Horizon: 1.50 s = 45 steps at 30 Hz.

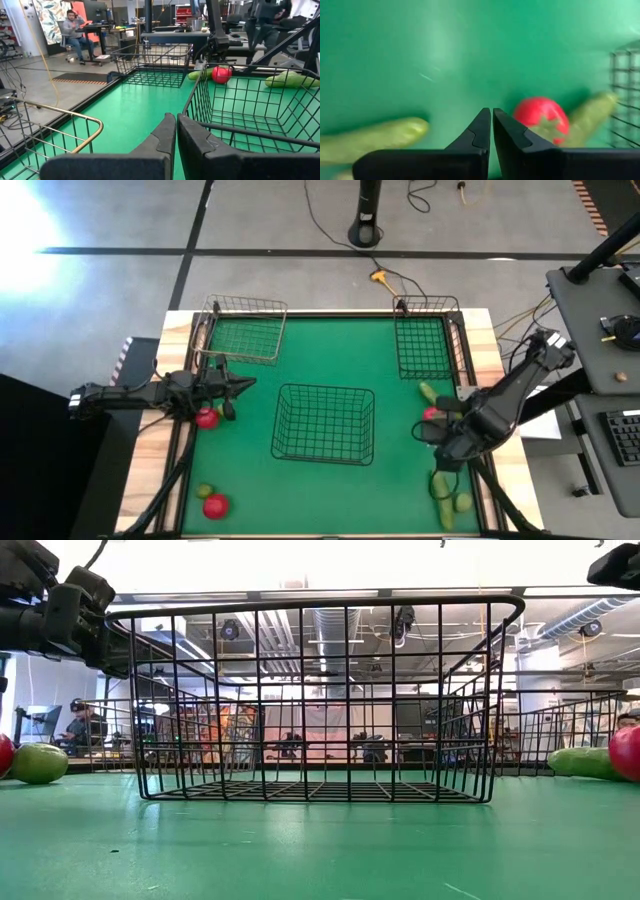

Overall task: Sort produce into baskets
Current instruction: Put the right tomato into the top black wire basket

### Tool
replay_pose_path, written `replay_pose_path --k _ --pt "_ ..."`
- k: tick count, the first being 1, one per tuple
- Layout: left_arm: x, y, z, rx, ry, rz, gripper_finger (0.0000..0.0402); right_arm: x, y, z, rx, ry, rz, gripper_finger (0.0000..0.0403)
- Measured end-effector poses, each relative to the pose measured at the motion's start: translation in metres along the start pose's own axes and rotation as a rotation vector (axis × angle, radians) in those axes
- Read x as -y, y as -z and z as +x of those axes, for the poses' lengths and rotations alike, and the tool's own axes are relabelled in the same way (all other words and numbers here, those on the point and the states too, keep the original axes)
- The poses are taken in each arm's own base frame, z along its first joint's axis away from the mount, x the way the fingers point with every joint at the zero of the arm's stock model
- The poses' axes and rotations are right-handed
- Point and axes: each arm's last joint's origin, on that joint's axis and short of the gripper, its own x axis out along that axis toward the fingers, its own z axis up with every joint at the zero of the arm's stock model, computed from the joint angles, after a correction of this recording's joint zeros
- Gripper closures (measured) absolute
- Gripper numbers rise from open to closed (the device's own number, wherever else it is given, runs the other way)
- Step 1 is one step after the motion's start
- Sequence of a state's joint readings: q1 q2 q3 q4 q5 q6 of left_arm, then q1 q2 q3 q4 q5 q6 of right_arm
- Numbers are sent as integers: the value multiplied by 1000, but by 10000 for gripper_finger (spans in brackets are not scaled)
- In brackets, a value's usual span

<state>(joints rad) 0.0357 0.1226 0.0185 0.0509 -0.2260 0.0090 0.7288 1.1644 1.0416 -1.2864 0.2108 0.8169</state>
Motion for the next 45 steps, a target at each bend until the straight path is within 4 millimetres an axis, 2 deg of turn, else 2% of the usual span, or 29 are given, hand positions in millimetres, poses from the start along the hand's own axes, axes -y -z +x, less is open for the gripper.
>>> replay_pose_path --k 4,7,19,26,32,38,42,45 --pt "0 0 0 0 0 0 401 -3 -3 5 -58 53 -41 385" --pt "0 0 0 0 0 0 401 -2 -5 8 -72 62 -42 359" --pt "0 0 0 0 0 0 401 15 -8 14 -144 133 17 134" --pt "0 0 0 0 0 0 401 25 -9 24 -215 134 95 44" --pt "0 0 0 0 0 0 401 27 -8 25 -230 143 45 29" --pt "0 0 0 0 0 0 401 30 -7 34 -247 143 87 28" --pt "0 0 0 0 0 0 401 38 -5 47 -272 173 210 28" --pt "0 0 0 0 0 0 401 44 -4 55 -282 212 378 28"
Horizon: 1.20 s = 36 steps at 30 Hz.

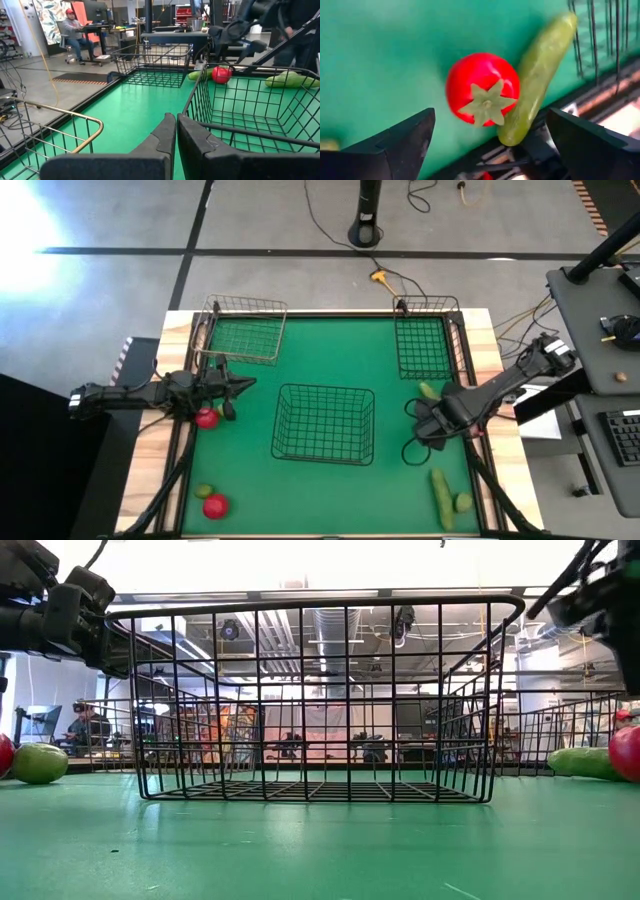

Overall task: Sort produce into baskets
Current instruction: Put the right tomato into the top black wire basket

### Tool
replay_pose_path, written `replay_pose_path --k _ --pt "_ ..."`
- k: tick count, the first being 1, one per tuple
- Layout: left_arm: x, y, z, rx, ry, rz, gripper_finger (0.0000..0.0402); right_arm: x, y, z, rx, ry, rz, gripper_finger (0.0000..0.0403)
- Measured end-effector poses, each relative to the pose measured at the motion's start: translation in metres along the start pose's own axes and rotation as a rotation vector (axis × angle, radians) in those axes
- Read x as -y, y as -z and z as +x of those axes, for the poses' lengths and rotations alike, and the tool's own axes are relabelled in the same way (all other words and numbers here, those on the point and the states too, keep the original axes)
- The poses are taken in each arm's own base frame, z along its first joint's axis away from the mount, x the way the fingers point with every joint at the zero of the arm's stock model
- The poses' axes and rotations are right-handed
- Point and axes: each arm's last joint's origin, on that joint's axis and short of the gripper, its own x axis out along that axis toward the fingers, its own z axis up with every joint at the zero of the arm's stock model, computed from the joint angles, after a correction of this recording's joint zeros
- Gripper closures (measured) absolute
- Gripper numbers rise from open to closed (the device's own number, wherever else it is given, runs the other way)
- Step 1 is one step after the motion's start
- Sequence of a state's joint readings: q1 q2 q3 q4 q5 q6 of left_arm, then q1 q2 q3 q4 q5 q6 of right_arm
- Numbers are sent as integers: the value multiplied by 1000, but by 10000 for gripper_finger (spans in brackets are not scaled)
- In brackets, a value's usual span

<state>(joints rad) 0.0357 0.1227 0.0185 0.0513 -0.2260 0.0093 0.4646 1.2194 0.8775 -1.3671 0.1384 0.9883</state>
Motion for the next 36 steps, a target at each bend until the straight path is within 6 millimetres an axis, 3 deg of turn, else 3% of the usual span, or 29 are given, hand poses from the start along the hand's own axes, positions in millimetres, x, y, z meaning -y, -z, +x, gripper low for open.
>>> replay_pose_path --k 6,11,25,36 --pt "0 0 0 -1 0 0 401 1 0 23 -22 -1 210 29" --pt "0 0 0 0 0 0 401 0 -4 24 12 4 253 29" --pt "0 0 0 4 0 -1 401 2 -7 56 -66 -63 262 29" --pt "0 0 0 4 0 -1 401 -7 -11 58 -82 -182 216 38"
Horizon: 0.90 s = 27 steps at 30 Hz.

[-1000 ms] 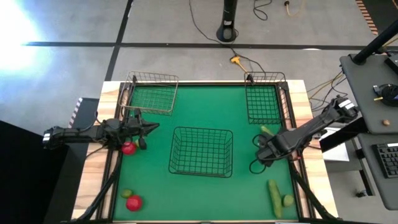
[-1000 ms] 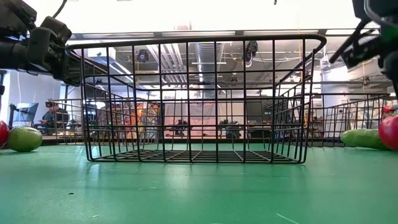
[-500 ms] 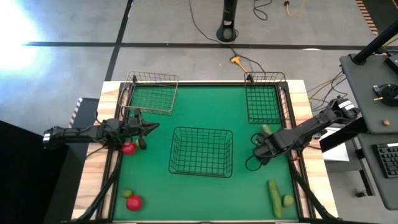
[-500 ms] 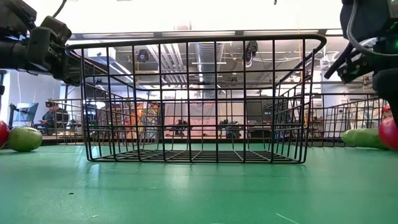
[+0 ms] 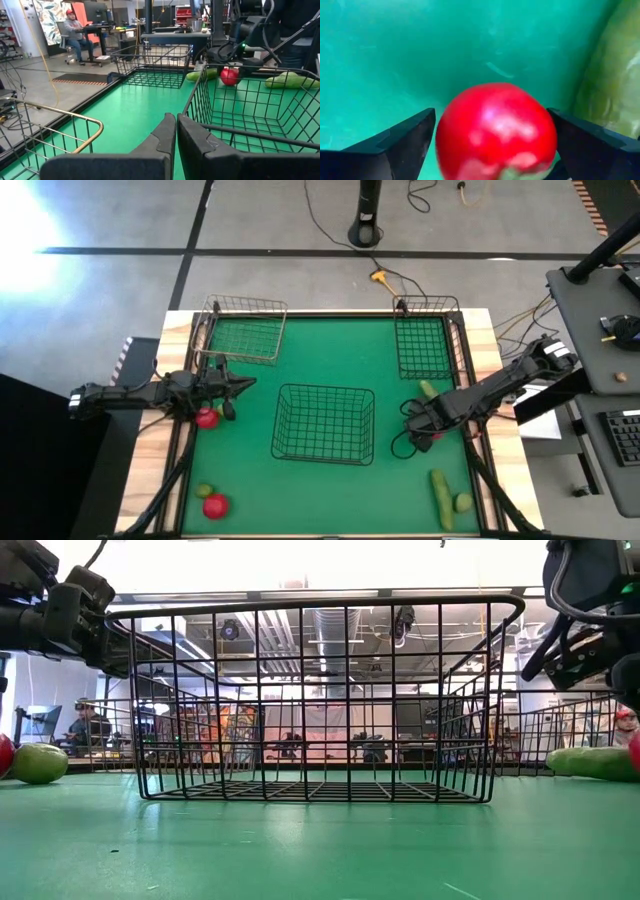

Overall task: Sort produce into baskets
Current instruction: Put the right tomato into the top black wire basket

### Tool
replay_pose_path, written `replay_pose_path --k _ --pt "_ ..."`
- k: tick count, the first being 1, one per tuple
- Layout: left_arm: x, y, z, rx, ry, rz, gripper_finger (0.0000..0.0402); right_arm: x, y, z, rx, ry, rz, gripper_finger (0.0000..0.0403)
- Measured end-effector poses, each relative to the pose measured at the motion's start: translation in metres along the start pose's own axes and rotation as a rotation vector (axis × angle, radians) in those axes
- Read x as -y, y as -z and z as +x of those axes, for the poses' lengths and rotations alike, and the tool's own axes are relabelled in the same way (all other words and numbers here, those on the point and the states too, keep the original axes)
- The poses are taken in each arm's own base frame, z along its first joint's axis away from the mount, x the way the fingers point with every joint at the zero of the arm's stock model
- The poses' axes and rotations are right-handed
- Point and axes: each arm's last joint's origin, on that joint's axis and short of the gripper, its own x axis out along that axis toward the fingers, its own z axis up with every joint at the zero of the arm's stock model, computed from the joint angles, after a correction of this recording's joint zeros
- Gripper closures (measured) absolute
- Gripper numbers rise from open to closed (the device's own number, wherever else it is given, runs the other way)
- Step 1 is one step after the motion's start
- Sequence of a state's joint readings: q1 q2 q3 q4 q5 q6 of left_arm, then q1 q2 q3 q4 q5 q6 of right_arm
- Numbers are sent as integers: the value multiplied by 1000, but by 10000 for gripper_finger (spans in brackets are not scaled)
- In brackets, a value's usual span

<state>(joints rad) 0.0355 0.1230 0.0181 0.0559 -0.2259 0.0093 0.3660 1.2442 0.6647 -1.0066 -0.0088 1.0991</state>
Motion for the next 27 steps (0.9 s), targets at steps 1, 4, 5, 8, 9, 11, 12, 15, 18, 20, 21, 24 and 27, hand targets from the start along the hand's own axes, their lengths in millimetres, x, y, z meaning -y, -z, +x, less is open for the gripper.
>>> replay_pose_path --k 1,4,5,8,9,11,12,15,18,20,21,24,27 --pt "0 0 0 1 0 0 401 0 0 0 -4 2 -1 43" --pt "0 0 0 0 0 0 401 -1 0 2 -8 11 -6 59" --pt "0 0 0 0 0 0 401 -1 0 2 -11 13 -15 64" --pt "0 0 0 1 0 0 401 -2 -1 4 -29 16 -37 77" --pt "0 0 0 0 0 0 401 -2 -1 4 -30 16 -38 80" --pt "0 0 0 0 0 0 401 -2 0 4 -30 13 -37 83" --pt "0 0 0 0 0 0 401 -2 0 3 -30 12 -38 84" --pt "0 0 0 0 0 0 401 -5 -2 -1 -25 -9 -55 83" --pt "0 0 0 1 0 0 401 -9 -4 -8 -10 -34 -74 82" --pt "0 0 0 1 0 0 401 -12 -5 -14 -3 -50 -89 83" --pt "0 0 0 0 0 0 401 -14 -6 -17 2 -63 -91 84" --pt "0 0 0 1 0 0 401 -21 -9 -30 1 -119 -109 85" --pt "0 0 0 1 0 0 401 -30 -12 -50 22 -181 -141 82"
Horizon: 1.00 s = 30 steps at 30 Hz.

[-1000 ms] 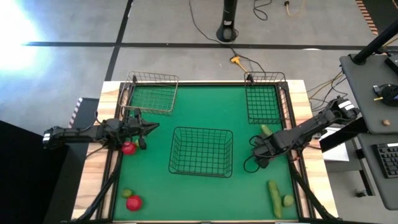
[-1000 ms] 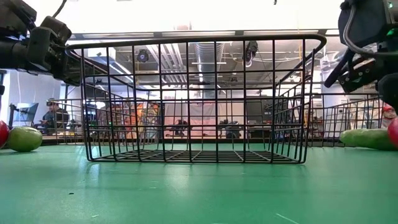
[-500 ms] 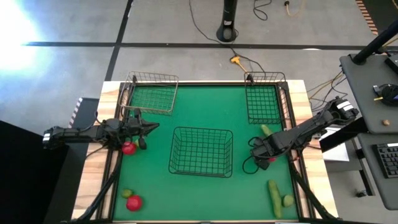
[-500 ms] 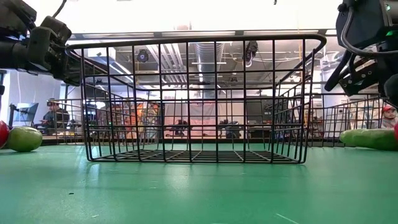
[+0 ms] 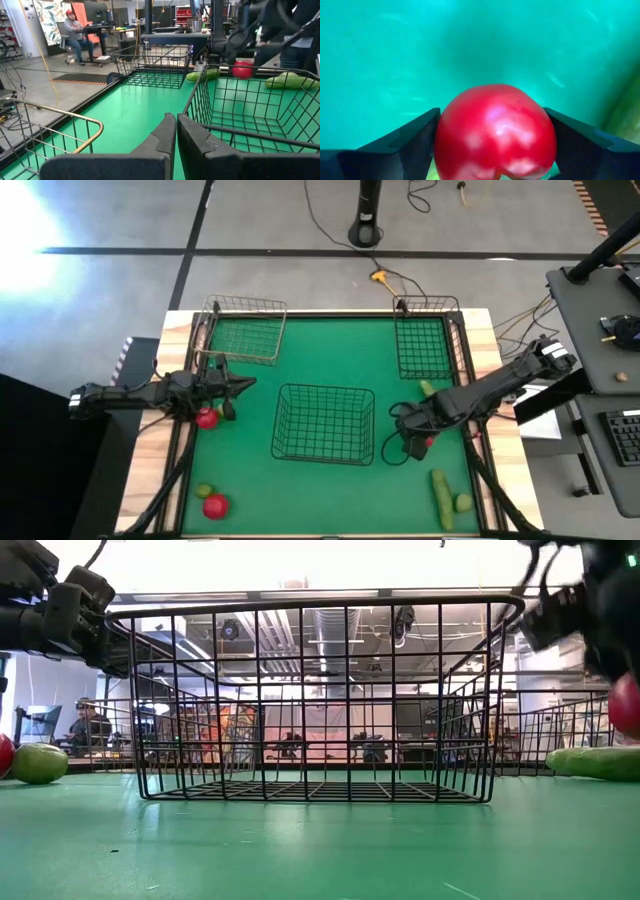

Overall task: Sort produce into baskets
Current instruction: Put the right tomato into the top black wire basket

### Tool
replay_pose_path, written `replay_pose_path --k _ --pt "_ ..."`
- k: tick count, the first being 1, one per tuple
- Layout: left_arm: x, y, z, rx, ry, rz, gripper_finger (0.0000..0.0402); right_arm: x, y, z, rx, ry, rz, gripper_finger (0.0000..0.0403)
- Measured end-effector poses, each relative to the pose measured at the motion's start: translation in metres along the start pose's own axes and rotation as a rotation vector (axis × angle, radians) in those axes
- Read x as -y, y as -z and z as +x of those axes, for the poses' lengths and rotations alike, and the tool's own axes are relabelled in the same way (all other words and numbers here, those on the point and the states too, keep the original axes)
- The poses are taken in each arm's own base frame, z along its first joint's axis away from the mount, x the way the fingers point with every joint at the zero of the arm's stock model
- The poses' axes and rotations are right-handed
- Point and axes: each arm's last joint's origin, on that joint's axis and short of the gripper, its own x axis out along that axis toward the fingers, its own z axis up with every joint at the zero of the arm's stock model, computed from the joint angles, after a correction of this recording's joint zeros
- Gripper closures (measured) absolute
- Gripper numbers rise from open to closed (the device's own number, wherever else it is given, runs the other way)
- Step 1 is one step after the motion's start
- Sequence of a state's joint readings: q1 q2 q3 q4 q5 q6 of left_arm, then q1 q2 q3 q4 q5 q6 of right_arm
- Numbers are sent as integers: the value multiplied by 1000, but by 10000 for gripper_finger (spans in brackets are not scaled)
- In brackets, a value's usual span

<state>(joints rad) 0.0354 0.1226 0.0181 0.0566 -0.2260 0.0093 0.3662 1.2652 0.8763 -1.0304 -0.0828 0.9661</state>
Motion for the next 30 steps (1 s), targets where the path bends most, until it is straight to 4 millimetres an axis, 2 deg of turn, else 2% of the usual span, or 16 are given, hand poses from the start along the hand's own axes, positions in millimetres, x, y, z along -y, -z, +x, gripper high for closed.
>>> replay_pose_path --k 8,11,14,18,21,25,30 --pt "0 0 0 0 0 0 401 -17 -15 -67 152 -27 -75 87" --pt "0 0 0 0 1 0 401 -11 -22 -89 237 39 -92 82" --pt "0 0 0 -1 0 0 401 3 -34 -105 272 114 -72 83" --pt "0 0 0 -1 0 0 401 33 -53 -118 302 252 -34 88" --pt "0 0 0 0 0 0 401 62 -70 -121 295 332 8 87" --pt "0 0 0 0 0 0 401 110 -92 -122 252 416 118 83" --pt "0 0 0 0 0 0 401 169 -118 -119 233 418 252 90"
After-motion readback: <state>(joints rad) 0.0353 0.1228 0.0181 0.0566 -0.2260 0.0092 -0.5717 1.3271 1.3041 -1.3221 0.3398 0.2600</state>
